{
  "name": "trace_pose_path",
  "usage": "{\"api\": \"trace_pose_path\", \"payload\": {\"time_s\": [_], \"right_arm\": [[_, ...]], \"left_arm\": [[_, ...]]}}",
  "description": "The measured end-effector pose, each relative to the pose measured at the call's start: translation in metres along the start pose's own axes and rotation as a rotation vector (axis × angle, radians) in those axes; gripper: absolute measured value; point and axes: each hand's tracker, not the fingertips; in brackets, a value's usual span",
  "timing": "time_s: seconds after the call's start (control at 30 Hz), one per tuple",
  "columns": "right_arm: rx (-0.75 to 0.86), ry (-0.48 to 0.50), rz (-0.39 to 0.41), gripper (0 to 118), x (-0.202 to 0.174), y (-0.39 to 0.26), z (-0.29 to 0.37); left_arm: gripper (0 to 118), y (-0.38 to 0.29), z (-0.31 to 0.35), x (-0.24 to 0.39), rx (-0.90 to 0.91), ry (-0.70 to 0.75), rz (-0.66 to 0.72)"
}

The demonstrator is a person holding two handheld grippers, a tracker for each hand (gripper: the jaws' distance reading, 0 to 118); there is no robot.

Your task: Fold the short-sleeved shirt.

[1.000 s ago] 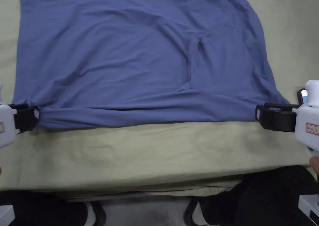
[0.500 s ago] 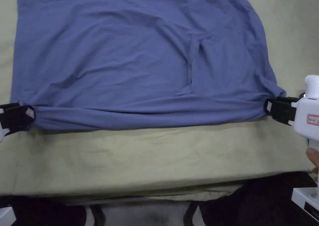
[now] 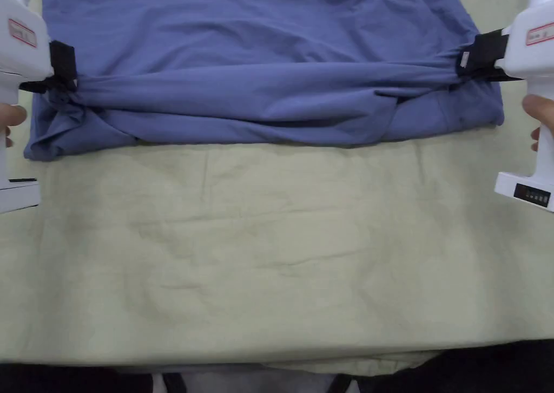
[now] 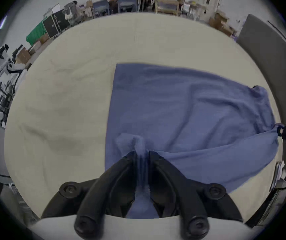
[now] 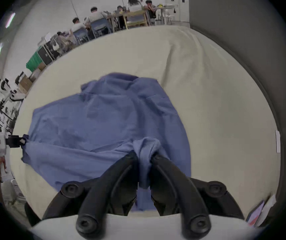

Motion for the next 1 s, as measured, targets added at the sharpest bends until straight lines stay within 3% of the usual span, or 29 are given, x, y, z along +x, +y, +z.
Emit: {"api": "trace_pose_path", "payload": {"time_s": [0.07, 0.1, 0.13, 0.17, 0.2, 0.27, 0.47, 0.53, 0.57, 0.6, 0.63, 0.7, 0.73, 0.9, 0.93, 0.97, 1.0], "right_arm": [[-0.020, -0.023, 0.045, 15, -0.006, 0.001, -0.015], [-0.018, -0.028, 0.059, 21, -0.006, -0.002, -0.018], [-0.012, -0.030, 0.071, 48, -0.008, -0.003, -0.020], [0.007, -0.030, 0.084, 90, -0.009, -0.005, -0.020], [0.012, -0.059, 0.091, 116, -0.009, -0.006, -0.019], [-0.019, -0.049, 0.090, 118, -0.006, -0.010, -0.017], [0.078, 0.021, 0.049, 117, -0.005, -0.048, 0.051], [0.099, 0.053, 0.069, 110, -0.011, -0.074, 0.077], [0.127, 0.055, 0.094, 92, -0.014, -0.090, 0.089], [0.133, 0.061, 0.107, 29, -0.016, -0.105, 0.098], [0.118, 0.057, 0.099, 2, -0.024, -0.118, 0.101], [0.143, 0.037, 0.081, 2, -0.027, -0.142, 0.107], [0.124, 0.045, 0.084, 2, -0.027, -0.147, 0.107], [0.112, 0.077, 0.053, 2, -0.033, -0.153, 0.111], [0.124, 0.081, 0.046, 2, -0.033, -0.151, 0.113], [0.129, 0.084, 0.043, 2, -0.033, -0.148, 0.115], [0.131, 0.086, 0.042, 2, -0.033, -0.145, 0.116]], "left_arm": [[12, -0.003, -0.013, -0.001, -0.001, -0.008, 0.013], [16, -0.006, -0.011, -0.002, 0.009, -0.011, 0.028], [30, -0.008, -0.008, -0.004, 0.036, -0.018, 0.040], [58, -0.010, -0.007, -0.005, 0.040, -0.019, 0.039], [90, -0.012, -0.006, -0.005, 0.058, 0.001, 0.039], [91, -0.017, 0.000, -0.008, 0.052, 0.104, 0.024], [91, -0.070, 0.071, -0.021, 0.229, 0.053, 0.066], [90, -0.105, 0.100, -0.021, 0.362, -0.045, 0.064], [78, -0.128, 0.113, -0.023, 0.404, -0.190, 0.057], [23, -0.145, 0.121, -0.022, 0.420, -0.265, 0.092], [0, -0.159, 0.125, -0.020, 0.405, -0.286, 0.134], [0, -0.180, 0.125, -0.006, 0.391, -0.149, 0.158], [0, -0.183, 0.122, -0.001, 0.322, -0.175, 0.094], [1, -0.166, 0.102, 0.016, 0.275, 0.020, -0.035], [18, -0.157, 0.100, 0.013, 0.264, 0.044, -0.036], [46, -0.146, 0.091, 0.010, 0.262, 0.036, -0.027], [84, -0.134, 0.079, 0.005, 0.227, 0.024, -0.013]]}}
